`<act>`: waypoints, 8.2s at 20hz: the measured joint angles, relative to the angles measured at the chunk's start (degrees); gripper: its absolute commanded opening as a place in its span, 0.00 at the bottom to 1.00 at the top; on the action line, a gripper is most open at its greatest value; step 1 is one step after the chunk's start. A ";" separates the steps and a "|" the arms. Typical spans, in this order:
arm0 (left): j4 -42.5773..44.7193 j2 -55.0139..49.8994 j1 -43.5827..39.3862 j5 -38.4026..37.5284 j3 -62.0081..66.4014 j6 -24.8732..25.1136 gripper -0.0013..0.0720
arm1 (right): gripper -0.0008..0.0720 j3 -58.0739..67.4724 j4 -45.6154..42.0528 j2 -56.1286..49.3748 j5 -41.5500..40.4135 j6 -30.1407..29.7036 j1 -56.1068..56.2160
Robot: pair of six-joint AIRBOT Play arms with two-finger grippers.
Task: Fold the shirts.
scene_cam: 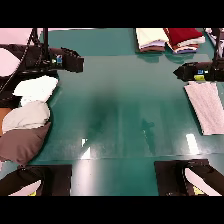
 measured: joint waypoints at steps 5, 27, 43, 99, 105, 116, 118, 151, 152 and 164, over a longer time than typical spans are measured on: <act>0.00 0.00 0.00 0.00 0.00 0.00 0.05 | 0.04 0.02 0.04 0.00 0.11 0.00 0.15; 23.37 -17.99 25.16 14.71 -0.02 -12.61 0.93 | 0.04 0.02 0.39 0.02 0.26 0.02 0.17; 23.96 -37.03 35.50 30.23 0.94 -13.51 0.05 | 0.04 0.02 0.50 0.02 2.73 0.02 0.17; -46.34 -9.79 -8.61 20.02 -44.39 12.39 0.10 | 0.04 31.32 0.52 -1.99 5.01 0.00 0.17; -44.22 -8.72 -2.27 20.57 -38.75 12.96 0.05 | 0.04 29.68 0.13 -1.60 12.00 0.00 -1.86; -31.04 -0.63 18.32 12.50 -28.00 13.11 0.05 | 0.70 -21.14 0.31 5.86 18.84 -1.90 -26.03; -29.79 -0.44 19.08 11.34 -27.56 13.09 0.05 | 0.70 -28.50 0.42 3.98 16.20 -2.36 -27.15; -9.05 20.24 19.76 5.03 31.74 12.33 0.05 | 0.03 24.28 -7.93 16.41 8.70 -0.63 -8.87; -7.82 19.34 19.76 4.02 32.02 12.31 0.05 | 0.03 24.59 -8.11 15.63 9.66 0.17 -8.87; 0.52 -20.15 19.74 -4.57 22.64 5.11 0.05 | 0.03 16.33 -9.01 -12.41 19.98 7.67 -8.00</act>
